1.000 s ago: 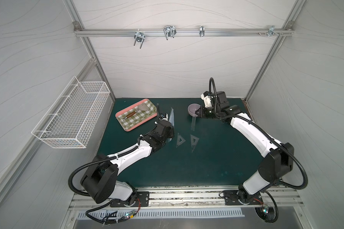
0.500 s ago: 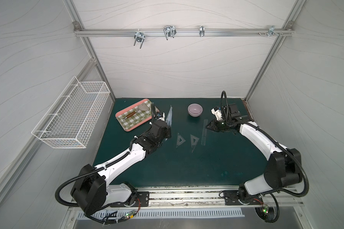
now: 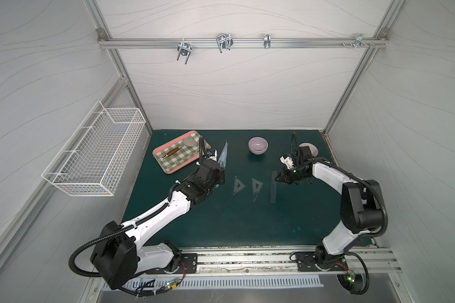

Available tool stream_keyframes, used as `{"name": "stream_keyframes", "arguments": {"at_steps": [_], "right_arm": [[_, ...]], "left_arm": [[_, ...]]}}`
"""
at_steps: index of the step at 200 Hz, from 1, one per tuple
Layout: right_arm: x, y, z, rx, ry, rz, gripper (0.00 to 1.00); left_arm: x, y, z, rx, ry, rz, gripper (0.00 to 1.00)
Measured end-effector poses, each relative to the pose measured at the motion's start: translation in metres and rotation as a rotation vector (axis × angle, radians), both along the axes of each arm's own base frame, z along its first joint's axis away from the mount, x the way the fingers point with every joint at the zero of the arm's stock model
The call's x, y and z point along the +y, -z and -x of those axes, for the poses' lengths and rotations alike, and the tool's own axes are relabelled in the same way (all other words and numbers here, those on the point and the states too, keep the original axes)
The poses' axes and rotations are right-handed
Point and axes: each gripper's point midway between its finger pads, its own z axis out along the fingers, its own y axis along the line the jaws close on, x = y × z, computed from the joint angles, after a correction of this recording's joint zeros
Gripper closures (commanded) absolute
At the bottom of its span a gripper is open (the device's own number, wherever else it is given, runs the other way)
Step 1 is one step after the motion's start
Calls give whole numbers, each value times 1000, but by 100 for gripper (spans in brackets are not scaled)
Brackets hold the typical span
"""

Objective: Open the ruler set and take out the ruler
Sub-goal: Place the ruler at the center of the board.

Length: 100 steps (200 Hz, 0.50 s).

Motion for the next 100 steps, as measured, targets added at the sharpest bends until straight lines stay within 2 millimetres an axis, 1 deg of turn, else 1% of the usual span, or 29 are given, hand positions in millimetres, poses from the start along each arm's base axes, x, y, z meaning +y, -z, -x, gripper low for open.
{"name": "stream_keyframes", "arguments": {"at_steps": [24, 43, 60, 100], "right_arm": [[-6, 23, -1, 50, -17, 22, 96], [-8, 33, -3, 78, -34, 34, 94], [-10, 33, -9, 72, -48, 39, 91], [-13, 20, -27, 11, -76, 53, 87]], "left_arm": [[0, 0, 0, 0, 3, -3, 100], [-1, 0, 0, 0, 7, -3, 100], [-1, 0, 0, 1, 11, -3, 100], [-4, 5, 0, 13, 22, -8, 100]]}}
